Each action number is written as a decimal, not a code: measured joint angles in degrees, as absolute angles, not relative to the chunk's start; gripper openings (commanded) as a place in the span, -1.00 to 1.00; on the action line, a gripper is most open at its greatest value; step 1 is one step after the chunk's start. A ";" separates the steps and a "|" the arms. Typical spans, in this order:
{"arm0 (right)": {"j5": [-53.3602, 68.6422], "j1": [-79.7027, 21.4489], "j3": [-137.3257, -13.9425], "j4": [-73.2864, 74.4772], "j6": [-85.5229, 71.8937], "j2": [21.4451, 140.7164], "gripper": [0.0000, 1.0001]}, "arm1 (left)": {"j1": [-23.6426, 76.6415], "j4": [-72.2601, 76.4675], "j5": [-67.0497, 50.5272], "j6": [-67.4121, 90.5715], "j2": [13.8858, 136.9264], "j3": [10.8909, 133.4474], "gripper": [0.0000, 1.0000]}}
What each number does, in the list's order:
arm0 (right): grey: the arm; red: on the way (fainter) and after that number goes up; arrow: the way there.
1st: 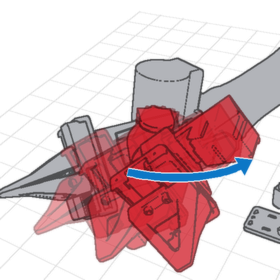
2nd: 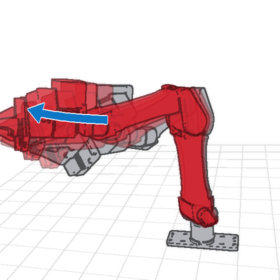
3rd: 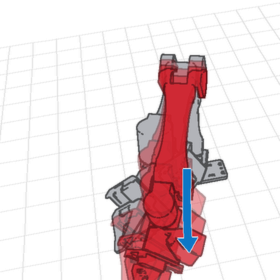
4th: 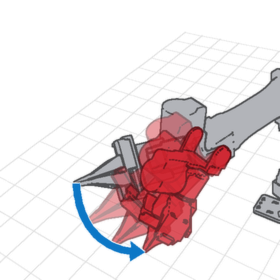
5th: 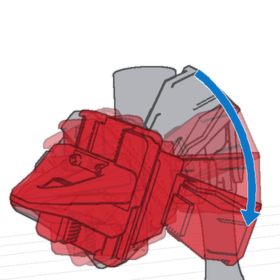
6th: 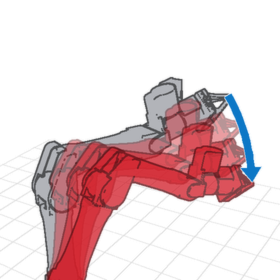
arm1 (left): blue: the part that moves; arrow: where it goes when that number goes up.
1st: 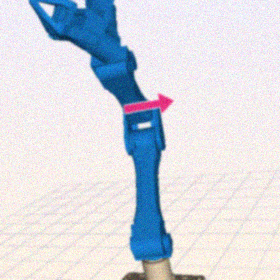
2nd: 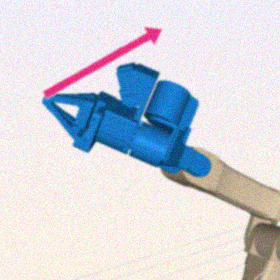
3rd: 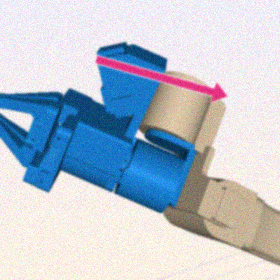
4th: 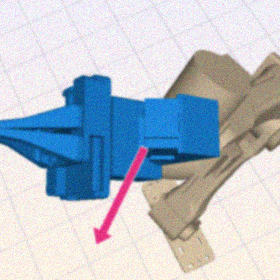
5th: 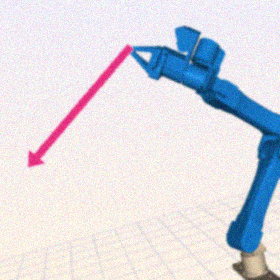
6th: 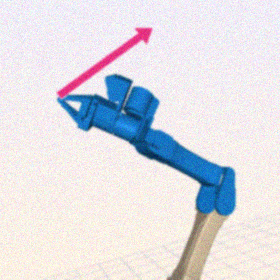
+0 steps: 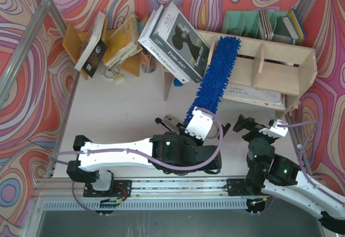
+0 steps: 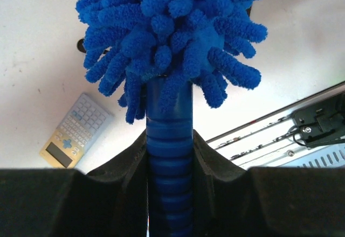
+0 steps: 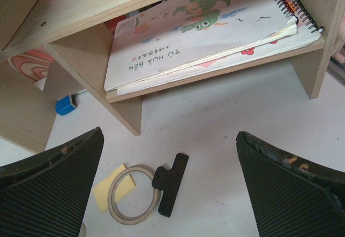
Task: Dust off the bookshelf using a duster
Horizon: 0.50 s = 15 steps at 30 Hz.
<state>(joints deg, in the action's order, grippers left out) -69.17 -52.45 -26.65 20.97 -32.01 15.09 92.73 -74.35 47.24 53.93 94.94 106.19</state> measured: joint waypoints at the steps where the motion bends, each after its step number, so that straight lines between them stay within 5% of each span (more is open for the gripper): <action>1: -69.17 -52.42 -26.65 20.99 -32.01 15.09 0.98 | 92.73 -73.93 46.72 53.56 95.88 106.89 -1.00; 15: -69.14 -52.45 -26.65 21.17 -32.01 15.07 0.98 | 96.03 -75.16 49.39 50.92 103.20 114.45 -1.00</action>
<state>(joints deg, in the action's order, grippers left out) -69.14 -52.45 -26.65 21.17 -32.01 15.07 96.03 -75.16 49.39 50.92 103.20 114.45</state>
